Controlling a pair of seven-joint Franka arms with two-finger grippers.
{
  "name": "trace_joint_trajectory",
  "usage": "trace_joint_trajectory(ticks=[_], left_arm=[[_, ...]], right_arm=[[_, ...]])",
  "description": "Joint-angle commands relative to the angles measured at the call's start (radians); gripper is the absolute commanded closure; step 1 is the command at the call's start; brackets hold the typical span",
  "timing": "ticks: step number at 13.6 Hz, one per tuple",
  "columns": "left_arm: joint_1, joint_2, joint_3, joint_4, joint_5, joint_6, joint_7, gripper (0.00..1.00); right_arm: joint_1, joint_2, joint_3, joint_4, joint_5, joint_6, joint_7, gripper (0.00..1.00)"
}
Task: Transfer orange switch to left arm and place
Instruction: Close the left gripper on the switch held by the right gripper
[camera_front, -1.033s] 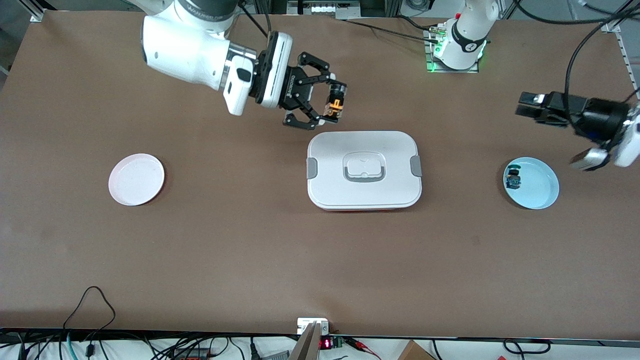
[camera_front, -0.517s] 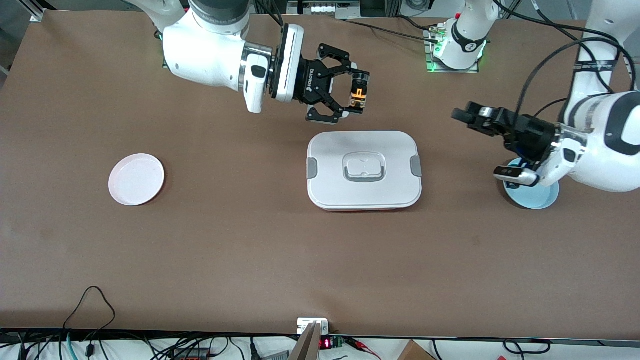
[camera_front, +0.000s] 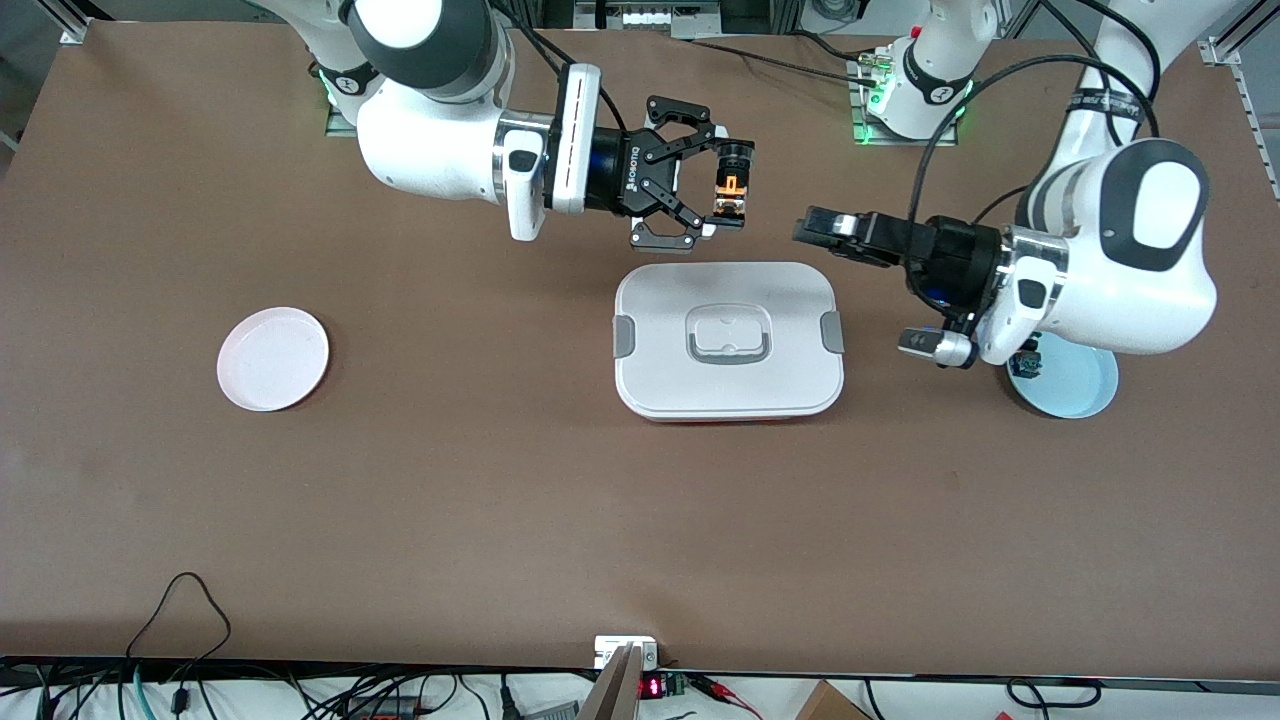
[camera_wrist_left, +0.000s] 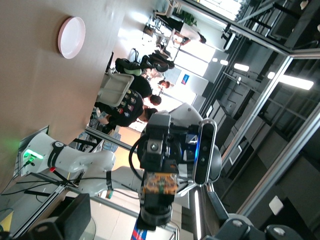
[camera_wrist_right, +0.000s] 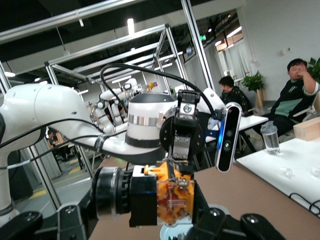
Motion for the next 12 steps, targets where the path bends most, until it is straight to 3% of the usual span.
trace_joint_trajectory(ticks=[1,5,8,12], left_arm=[[0.01,-0.034,-0.056,-0.022,-0.027,0.084,-0.03,0.0],[0.01,-0.085,-0.067,-0.028,-0.013,0.093,-0.034,0.0],[0.01,-0.12,-0.071,-0.025,0.082,0.093,-0.029,0.0],[0.009,-0.133,-0.087,-0.031,0.088,0.095,-0.018,0.0]], right_arm=[[0.002,0.018,0.008,0.03,0.046,-0.01,-0.051,1.0],[0.003,0.018,0.008,0.027,0.048,-0.016,-0.054,1.0],[0.003,0.018,0.007,0.024,0.045,-0.016,-0.056,1.0],[0.005,0.018,0.007,0.02,0.043,-0.016,-0.056,1.0]])
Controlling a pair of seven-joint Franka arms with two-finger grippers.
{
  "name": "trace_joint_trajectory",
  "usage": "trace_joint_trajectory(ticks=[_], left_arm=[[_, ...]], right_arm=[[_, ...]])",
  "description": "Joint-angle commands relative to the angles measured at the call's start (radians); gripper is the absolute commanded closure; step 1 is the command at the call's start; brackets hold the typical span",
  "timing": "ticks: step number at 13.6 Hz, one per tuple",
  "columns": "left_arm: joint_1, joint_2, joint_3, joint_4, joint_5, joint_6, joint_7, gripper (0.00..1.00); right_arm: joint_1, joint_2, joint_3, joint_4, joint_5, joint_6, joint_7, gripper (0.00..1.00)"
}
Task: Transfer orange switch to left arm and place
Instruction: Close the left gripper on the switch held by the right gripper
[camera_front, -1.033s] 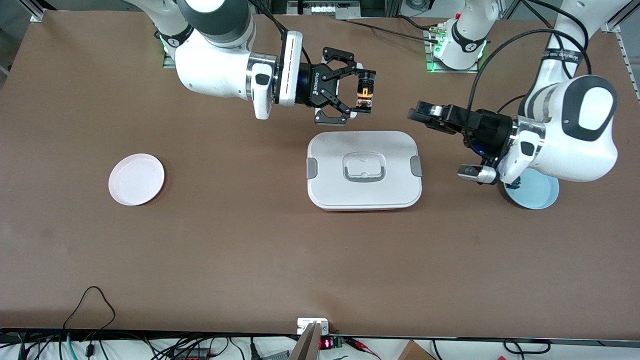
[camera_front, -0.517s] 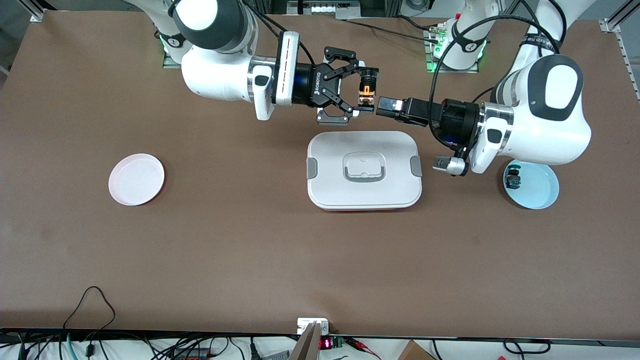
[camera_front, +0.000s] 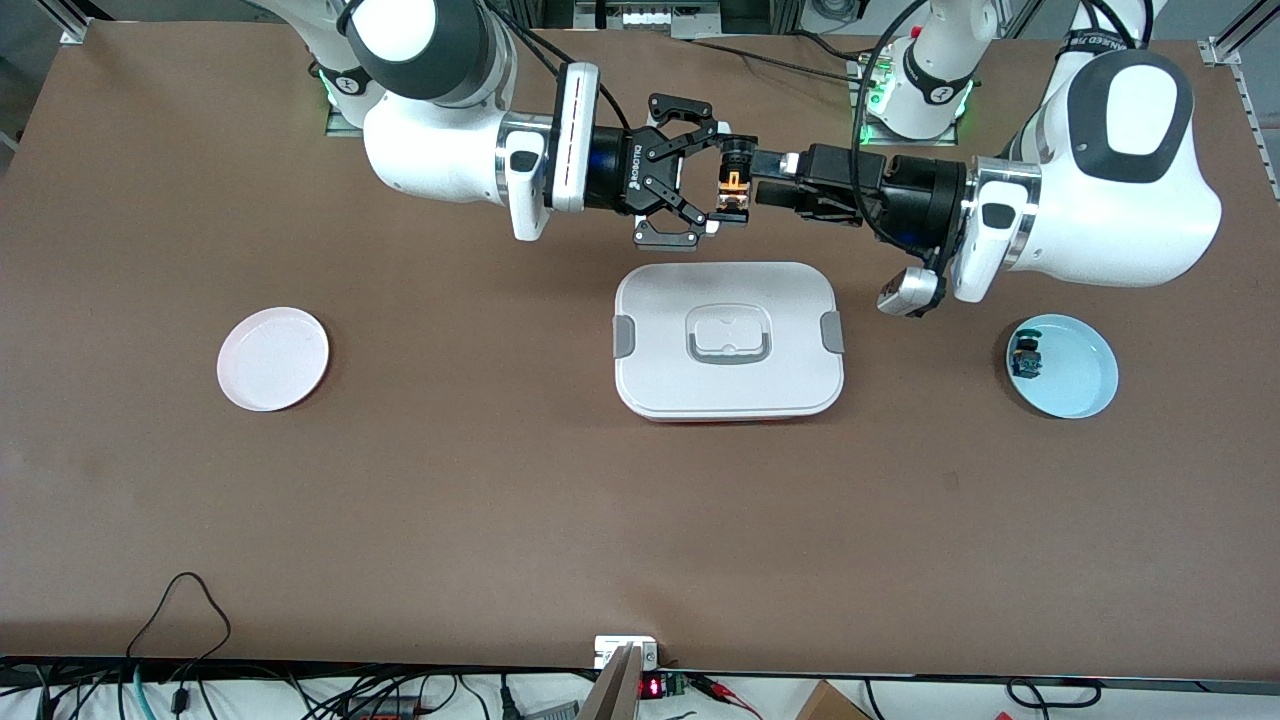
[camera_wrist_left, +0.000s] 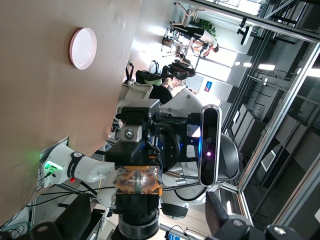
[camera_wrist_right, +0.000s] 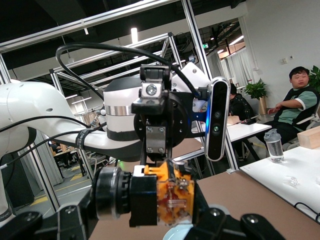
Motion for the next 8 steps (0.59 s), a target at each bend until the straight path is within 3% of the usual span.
trace_joint_trajectory(ticks=[1,3,5,8], left_arm=[[0.009,-0.024,-0.016,-0.029,0.013,0.016,0.001,0.01],[0.004,-0.021,-0.016,-0.029,0.013,0.018,0.001,0.11],[0.0,-0.018,-0.016,-0.029,0.013,0.03,0.002,0.29],[0.0,-0.018,-0.017,-0.029,0.013,0.03,0.005,0.69]], right_arm=[[0.006,0.013,0.006,0.018,0.021,0.002,-0.035,1.0],[0.006,0.012,0.006,0.016,0.018,0.002,-0.037,1.0],[0.006,0.009,0.006,0.013,0.016,0.002,-0.043,1.0],[0.006,0.006,0.006,0.002,0.016,0.002,-0.044,1.0]])
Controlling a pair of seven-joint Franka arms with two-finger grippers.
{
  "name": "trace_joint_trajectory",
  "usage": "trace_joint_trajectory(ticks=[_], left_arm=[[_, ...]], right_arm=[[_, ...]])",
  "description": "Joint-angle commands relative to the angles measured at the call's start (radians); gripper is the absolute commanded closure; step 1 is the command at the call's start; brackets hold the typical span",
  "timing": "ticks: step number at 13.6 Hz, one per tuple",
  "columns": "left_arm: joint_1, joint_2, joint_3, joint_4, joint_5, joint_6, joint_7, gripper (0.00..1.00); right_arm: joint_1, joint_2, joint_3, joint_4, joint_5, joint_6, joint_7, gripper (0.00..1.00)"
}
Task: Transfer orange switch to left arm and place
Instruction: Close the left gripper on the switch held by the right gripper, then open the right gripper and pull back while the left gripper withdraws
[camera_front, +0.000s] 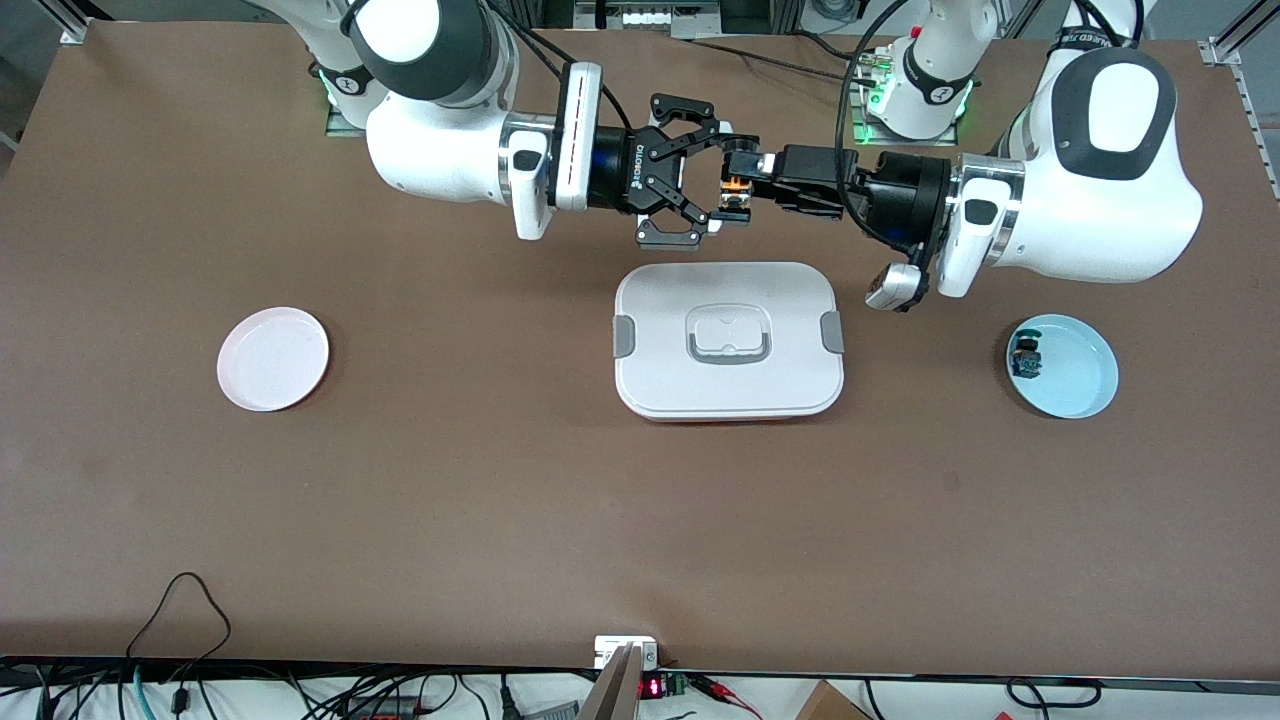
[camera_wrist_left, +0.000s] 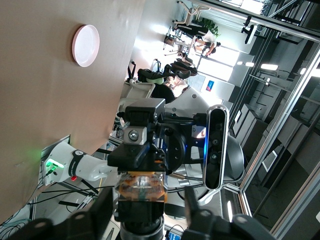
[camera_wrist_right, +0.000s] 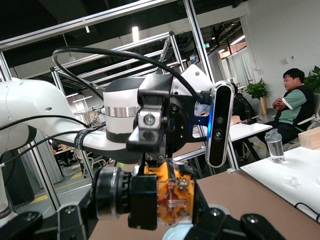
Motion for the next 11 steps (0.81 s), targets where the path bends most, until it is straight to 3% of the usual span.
trace_joint_trajectory(ticks=[1,3,5,6,7,8,11], left_arm=[[0.002,-0.016,-0.006,-0.009,0.007,0.015,0.003,0.81],[0.002,-0.001,-0.006,-0.002,0.007,0.007,0.004,1.0],[0.002,0.001,-0.006,0.0,0.007,0.007,0.004,1.0],[0.004,0.001,-0.006,0.0,0.007,0.005,0.003,1.0],[0.005,-0.001,-0.007,0.0,0.007,0.005,0.003,1.0],[0.007,-0.001,-0.007,0.001,0.007,0.004,0.001,1.0],[0.01,-0.002,-0.006,0.0,0.008,-0.005,0.001,1.0]], right_arm=[[0.001,0.001,0.005,0.004,0.016,0.002,-0.034,1.0],[0.0,0.0,0.005,0.004,0.016,0.002,-0.056,1.0],[0.0,0.001,0.005,-0.002,0.016,0.002,-0.057,1.0],[0.0,0.0,0.005,-0.005,0.018,0.002,-0.053,0.84],[0.0,0.0,0.005,-0.005,0.023,0.001,-0.044,0.06],[0.0,-0.003,0.005,-0.005,0.026,-0.001,-0.036,0.0],[0.0,-0.003,0.005,-0.005,0.026,-0.001,-0.027,0.0]])
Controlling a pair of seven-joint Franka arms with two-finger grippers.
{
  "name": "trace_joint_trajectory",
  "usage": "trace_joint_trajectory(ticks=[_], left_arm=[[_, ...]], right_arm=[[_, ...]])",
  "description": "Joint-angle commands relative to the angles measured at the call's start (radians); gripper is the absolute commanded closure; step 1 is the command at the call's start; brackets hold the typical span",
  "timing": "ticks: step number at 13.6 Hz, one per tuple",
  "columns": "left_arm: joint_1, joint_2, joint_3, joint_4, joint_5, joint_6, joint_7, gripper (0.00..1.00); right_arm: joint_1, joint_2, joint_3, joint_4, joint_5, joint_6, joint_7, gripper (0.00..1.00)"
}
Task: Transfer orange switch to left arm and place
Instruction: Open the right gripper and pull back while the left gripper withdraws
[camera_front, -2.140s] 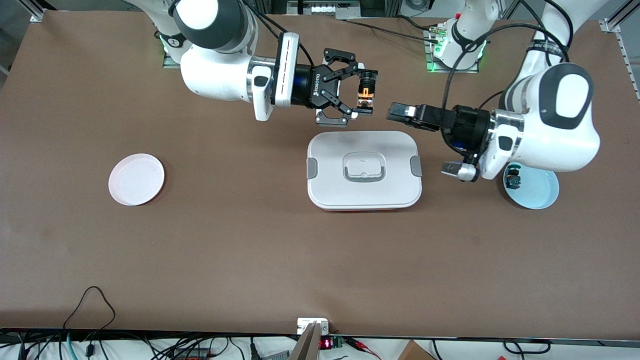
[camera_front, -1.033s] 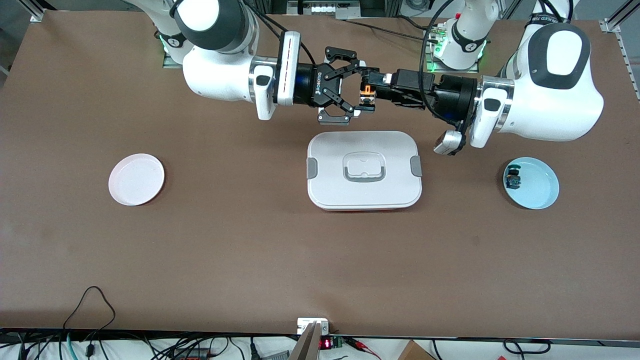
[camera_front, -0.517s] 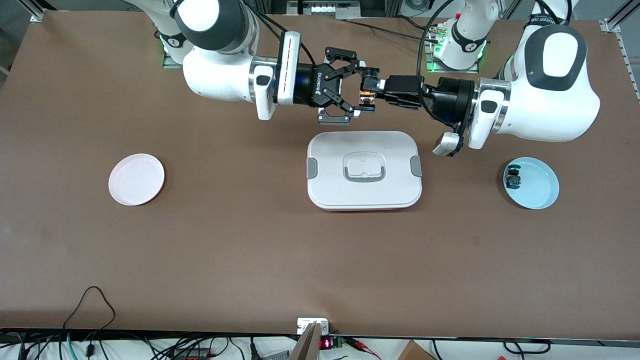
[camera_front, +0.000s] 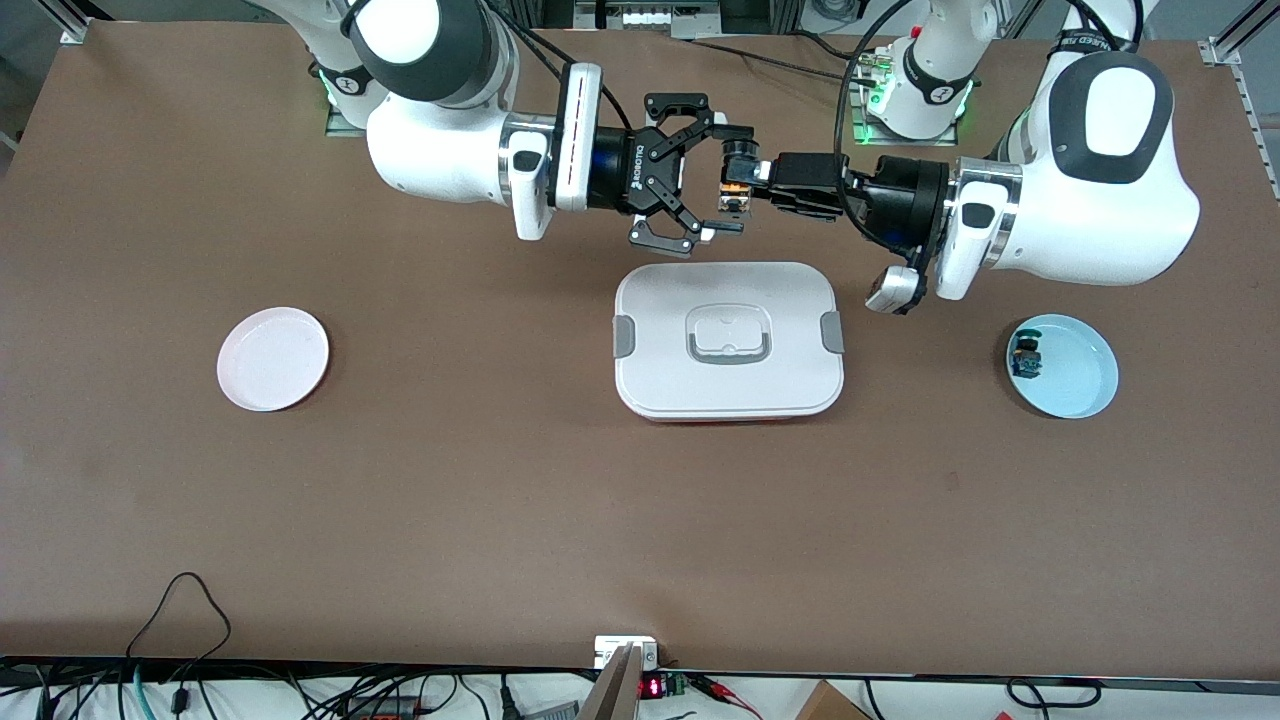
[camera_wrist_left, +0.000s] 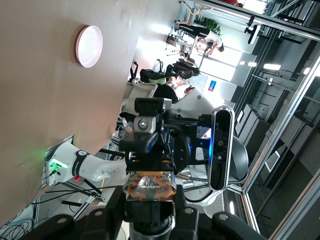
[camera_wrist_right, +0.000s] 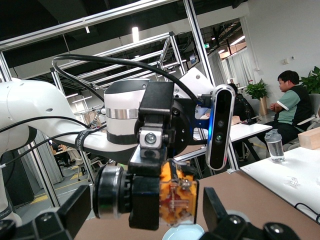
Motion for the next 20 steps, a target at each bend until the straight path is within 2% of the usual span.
trace_joint_trajectory(ticks=[1,3,5,7,10,13,16,19,20], left_arm=[[0.014,-0.007,-0.006,0.002,0.001,-0.015,-0.006,1.0],[0.032,-0.007,0.003,-0.002,0.013,-0.058,-0.009,1.0],[0.079,-0.01,0.0,-0.001,0.123,-0.108,-0.015,1.0],[0.15,-0.008,0.003,-0.002,0.19,-0.182,-0.006,1.0],[0.256,-0.005,0.005,0.002,0.435,-0.28,-0.004,1.0],[0.307,-0.002,0.006,0.002,0.72,-0.319,-0.001,1.0],[0.319,0.019,0.008,0.001,1.063,-0.311,0.023,1.0],[0.36,0.085,0.008,-0.001,1.346,-0.254,0.071,1.0],[0.365,0.119,0.008,-0.002,1.429,-0.225,0.078,1.0]], right_arm=[[0.0,-0.005,0.005,-0.005,0.023,0.0,-0.023,0.0],[-0.006,-0.005,0.005,-0.005,0.02,0.0,-0.035,0.0],[-0.023,-0.016,0.005,-0.011,0.017,-0.005,-0.026,0.0],[-0.054,-0.016,0.0,-0.021,0.017,-0.067,-0.024,0.0],[-0.101,-0.018,-0.023,-0.058,0.012,-0.211,-0.027,0.0],[-0.101,-0.025,-0.107,-0.087,-0.027,-0.325,-0.026,0.0],[-0.1,-0.034,-0.219,-0.123,-0.075,-0.486,0.012,0.0],[-0.101,-0.044,-0.335,-0.115,-0.249,-0.642,0.159,0.0],[-0.101,-0.045,-0.365,-0.115,-0.282,-0.678,0.204,0.0]])
